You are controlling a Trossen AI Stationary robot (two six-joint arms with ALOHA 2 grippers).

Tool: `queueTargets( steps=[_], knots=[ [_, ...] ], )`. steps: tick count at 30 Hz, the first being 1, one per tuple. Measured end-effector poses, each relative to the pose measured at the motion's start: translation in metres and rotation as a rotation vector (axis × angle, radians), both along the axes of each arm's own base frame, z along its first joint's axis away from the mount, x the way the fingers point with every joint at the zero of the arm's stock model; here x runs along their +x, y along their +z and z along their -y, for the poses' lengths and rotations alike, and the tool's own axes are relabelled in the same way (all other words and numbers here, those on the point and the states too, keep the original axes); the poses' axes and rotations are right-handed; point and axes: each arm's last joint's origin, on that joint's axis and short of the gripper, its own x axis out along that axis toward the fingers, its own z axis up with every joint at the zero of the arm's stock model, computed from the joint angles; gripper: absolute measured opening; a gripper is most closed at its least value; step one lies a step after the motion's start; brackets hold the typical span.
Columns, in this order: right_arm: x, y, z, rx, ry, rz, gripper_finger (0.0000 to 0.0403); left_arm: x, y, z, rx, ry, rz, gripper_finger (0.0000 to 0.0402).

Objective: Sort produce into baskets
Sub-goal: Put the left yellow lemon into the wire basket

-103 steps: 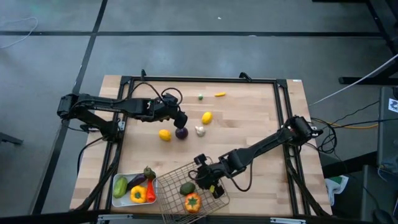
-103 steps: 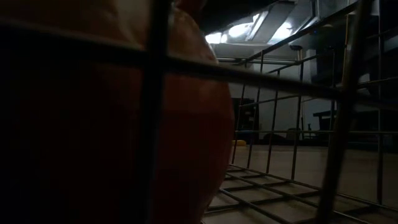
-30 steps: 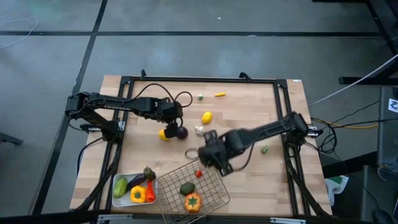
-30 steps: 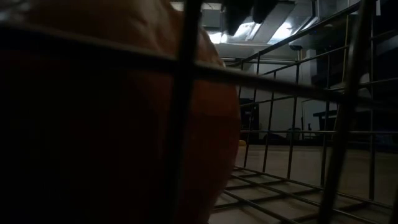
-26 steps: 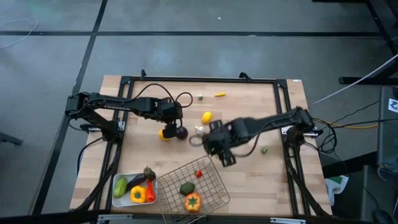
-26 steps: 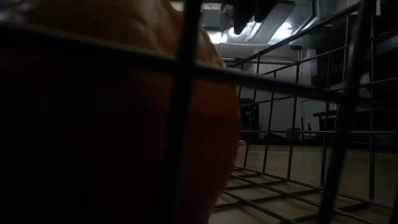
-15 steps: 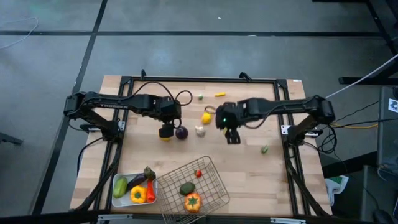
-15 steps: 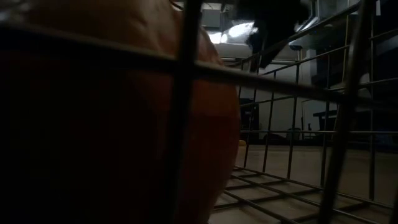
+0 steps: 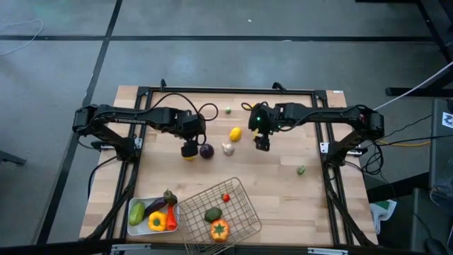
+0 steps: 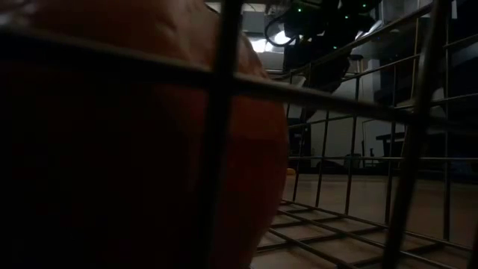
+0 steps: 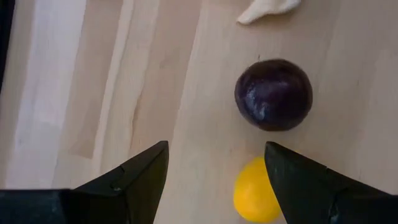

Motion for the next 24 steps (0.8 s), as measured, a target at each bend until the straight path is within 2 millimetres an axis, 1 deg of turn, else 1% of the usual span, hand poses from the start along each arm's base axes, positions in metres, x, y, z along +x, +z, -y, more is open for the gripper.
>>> queueTargets(
  steps=[9,18,24],
  knots=[
    [0.0002,-0.0002,-0.0008,-0.005,0.013,0.0,0.0282,0.0019,0.0007,-0.0029,-0.011,0.062,0.037,0.0263],
    [0.0025,0.001,-0.0003,-0.012,0.015,0.026,0.0282,0.0012,0.0006,-0.0038,-0.004,0.052,0.028,0.0263],
    [0.0023,0.0008,-0.0003,-0.035,0.059,0.021,0.0282,0.0001,0.0003,-0.0063,0.006,0.024,0.011,0.0263]
  ],
)
